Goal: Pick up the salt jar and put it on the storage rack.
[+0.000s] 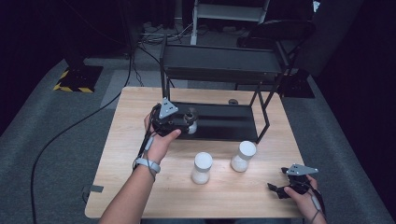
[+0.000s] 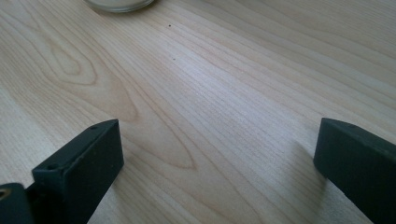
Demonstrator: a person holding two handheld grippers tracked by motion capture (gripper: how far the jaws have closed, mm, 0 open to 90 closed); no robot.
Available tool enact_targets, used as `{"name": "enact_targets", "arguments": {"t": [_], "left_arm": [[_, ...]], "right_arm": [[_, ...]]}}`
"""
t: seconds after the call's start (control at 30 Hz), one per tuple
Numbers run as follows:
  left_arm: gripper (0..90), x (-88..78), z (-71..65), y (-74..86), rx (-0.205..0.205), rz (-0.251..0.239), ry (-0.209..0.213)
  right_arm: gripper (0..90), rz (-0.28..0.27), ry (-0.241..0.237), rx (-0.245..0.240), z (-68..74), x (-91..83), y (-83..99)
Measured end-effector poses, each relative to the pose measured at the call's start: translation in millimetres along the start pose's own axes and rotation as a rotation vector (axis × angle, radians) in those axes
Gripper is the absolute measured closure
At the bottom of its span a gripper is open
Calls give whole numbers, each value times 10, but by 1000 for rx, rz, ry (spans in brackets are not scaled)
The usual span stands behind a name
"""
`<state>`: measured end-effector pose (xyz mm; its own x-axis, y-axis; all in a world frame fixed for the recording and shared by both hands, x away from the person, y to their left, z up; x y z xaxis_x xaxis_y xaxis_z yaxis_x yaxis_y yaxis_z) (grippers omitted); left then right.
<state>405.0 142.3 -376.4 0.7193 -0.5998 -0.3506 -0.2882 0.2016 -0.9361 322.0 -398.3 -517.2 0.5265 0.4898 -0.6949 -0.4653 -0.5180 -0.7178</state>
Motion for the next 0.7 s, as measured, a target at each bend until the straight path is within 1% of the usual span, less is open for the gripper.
{"name": "enact_targets", "arguments": {"t": [0.03, 0.17, 0.3, 0.47, 0.6, 0.7], "left_arm": [[144, -45, 0, -3, 7, -3, 4], [145, -155, 14, -5, 11, -10, 10], [141, -274, 29, -6, 3, -14, 16], [136, -415, 53, 13, 4, -20, 15], [133, -517, 92, 42, 4, -20, 8], [132, -599, 130, 55, -3, -28, 10]], "right_arm": [[13, 0, 0, 1, 1, 0, -1], [13, 0, 0, 0, 0, 0, 0], [13, 0, 0, 0, 0, 0, 0], [13, 0, 0, 0, 0, 0, 0], [13, 0, 0, 0, 0, 0, 0], [13, 0, 0, 0, 0, 0, 0]]}}
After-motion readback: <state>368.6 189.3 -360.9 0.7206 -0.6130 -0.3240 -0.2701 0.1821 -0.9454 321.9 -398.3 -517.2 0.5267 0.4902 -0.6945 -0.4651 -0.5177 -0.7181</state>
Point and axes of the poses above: each handheld gripper's, and its own axes: x roughly forward along the jaws, y roughly out of its underside, z roughly to its left, the point moved 10 cm from there along x, roughly forward along the jaws, and after that the axes turned 3 degrees about -x, right-handed, at the moved point
